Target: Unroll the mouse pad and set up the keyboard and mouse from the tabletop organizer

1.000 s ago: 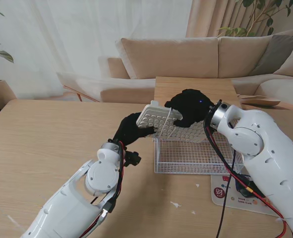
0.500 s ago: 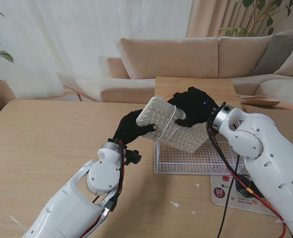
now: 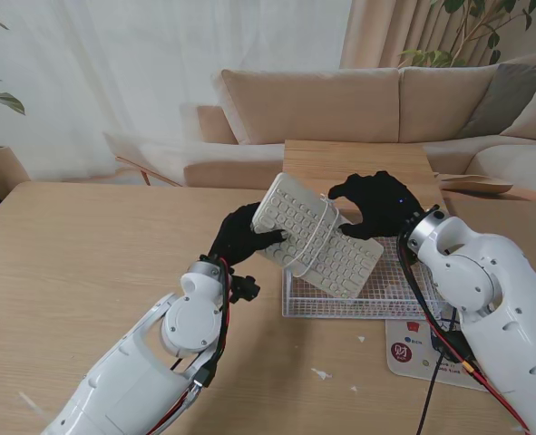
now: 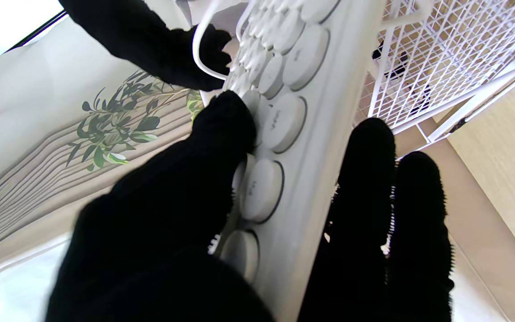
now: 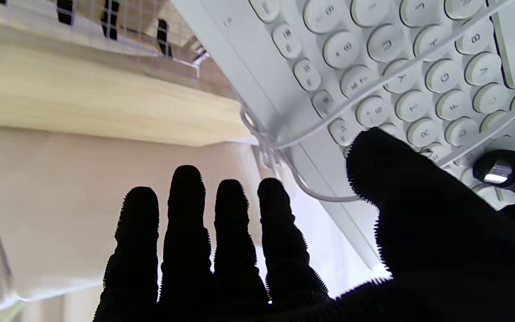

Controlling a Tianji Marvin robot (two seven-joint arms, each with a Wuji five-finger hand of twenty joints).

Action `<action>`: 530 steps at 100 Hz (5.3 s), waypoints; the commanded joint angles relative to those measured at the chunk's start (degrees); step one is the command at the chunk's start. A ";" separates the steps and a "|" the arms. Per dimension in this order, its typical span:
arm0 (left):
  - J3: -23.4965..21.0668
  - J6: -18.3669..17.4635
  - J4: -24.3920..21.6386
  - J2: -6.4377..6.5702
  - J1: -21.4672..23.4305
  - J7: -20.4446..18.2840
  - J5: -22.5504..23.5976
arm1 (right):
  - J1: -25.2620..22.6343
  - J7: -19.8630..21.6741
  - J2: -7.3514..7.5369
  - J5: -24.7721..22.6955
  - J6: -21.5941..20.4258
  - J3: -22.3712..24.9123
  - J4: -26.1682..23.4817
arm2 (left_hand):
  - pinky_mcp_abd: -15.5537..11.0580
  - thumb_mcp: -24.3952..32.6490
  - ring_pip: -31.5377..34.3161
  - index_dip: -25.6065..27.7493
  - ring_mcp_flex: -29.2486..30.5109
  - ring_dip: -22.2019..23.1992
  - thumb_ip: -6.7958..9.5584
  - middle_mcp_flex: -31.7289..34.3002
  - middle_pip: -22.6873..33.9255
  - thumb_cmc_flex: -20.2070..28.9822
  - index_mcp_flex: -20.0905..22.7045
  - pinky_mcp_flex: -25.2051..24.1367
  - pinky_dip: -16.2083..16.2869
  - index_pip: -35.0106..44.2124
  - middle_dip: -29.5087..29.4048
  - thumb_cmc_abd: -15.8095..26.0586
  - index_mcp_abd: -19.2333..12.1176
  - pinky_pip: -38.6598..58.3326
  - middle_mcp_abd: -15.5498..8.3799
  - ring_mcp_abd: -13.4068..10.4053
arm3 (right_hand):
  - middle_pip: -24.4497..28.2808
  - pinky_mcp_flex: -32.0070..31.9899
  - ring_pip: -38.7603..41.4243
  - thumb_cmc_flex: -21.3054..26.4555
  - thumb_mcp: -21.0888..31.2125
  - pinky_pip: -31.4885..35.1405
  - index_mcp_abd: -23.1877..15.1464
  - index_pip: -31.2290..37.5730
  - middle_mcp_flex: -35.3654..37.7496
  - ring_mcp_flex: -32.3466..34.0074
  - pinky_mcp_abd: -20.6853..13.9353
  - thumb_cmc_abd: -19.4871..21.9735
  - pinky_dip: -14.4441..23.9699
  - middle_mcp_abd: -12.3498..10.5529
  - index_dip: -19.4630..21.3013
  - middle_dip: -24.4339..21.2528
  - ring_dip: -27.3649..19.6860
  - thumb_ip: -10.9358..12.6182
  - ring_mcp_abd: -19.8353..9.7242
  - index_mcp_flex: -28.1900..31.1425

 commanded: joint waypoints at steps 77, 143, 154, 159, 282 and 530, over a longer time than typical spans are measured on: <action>-1.75 -3.95 -2.30 1.15 0.94 -2.30 1.27 | -1.78 12.60 1.53 4.29 7.26 4.04 5.47 | -3.94 10.33 -0.81 3.17 1.59 0.77 1.17 1.43 0.87 6.82 0.68 0.26 -1.44 6.80 1.11 5.72 -9.50 1.02 -4.37 -4.07 | -6.04 -3.42 -10.18 -9.95 -8.16 -13.94 3.64 -5.90 -5.53 -5.62 -2.55 0.65 -3.36 1.14 1.01 -4.20 -4.65 1.30 -0.50 -4.47; -0.93 -4.85 -1.46 0.75 0.37 -1.37 1.38 | 3.41 20.17 2.03 20.53 10.81 -2.13 10.95 | -4.91 10.30 -1.53 2.96 1.04 0.63 1.25 1.28 0.19 6.88 0.53 -0.20 -1.87 6.99 1.21 5.67 -10.02 0.71 -4.80 -4.52 | -3.26 -2.18 -8.69 -7.05 -5.51 -19.20 1.32 -2.79 4.64 2.53 0.01 -3.43 -1.63 0.30 2.14 -2.48 -3.72 0.65 -0.32 2.11; -0.67 -4.78 -1.17 0.56 0.23 -0.90 1.47 | 4.17 20.81 2.08 21.62 10.92 -3.12 11.43 | -4.92 10.30 -1.62 2.89 0.96 0.60 1.26 1.29 0.10 6.89 0.49 -0.21 -1.89 6.99 1.18 5.67 -9.98 0.72 -4.76 -4.54 | 0.42 -0.95 -4.18 -5.05 -2.76 -18.64 0.02 1.01 9.42 6.89 1.91 -4.73 0.03 -0.29 3.98 1.47 -1.12 0.71 0.04 5.96; -0.62 -4.71 -1.09 0.51 0.22 -0.73 1.49 | 4.37 20.98 2.07 22.12 11.15 -3.42 11.51 | -4.92 10.28 -1.66 2.86 0.94 0.59 1.27 1.32 0.09 6.90 0.43 -0.21 -1.90 7.00 1.19 5.64 -10.01 0.73 -4.76 -4.53 | 2.53 -0.46 -2.30 -3.30 -1.34 -18.34 -0.60 3.32 11.54 8.51 2.40 -5.31 0.41 -0.34 5.38 4.16 -0.08 0.73 0.01 7.89; -2.03 -2.44 -2.71 0.11 0.45 1.45 1.76 | 2.17 15.06 0.80 23.57 9.61 1.55 1.27 | 0.04 2.35 -3.44 -5.47 -4.97 -2.50 4.83 -1.75 -3.57 7.74 -0.16 -13.30 -0.42 3.21 -3.69 8.52 -9.01 -2.06 -2.96 -1.26 | 11.87 5.65 14.43 20.40 14.52 -3.51 -3.80 33.92 34.83 22.68 4.43 -11.90 -2.38 5.96 4.81 20.55 8.07 -5.24 4.19 21.51; -26.22 -2.94 -9.19 3.34 19.74 1.97 5.48 | 31.31 9.70 -4.33 35.84 8.34 -33.67 14.25 | 1.42 0.25 -1.29 -12.19 -11.80 -2.54 6.57 -1.65 -3.84 7.56 3.62 -20.51 -1.20 -0.96 -4.23 7.95 -6.81 -5.01 -0.51 1.98 | 11.48 4.62 14.31 19.99 14.27 -1.42 -5.44 33.38 34.34 22.22 3.20 -10.87 -6.86 5.18 5.66 21.41 8.95 -5.37 3.45 21.21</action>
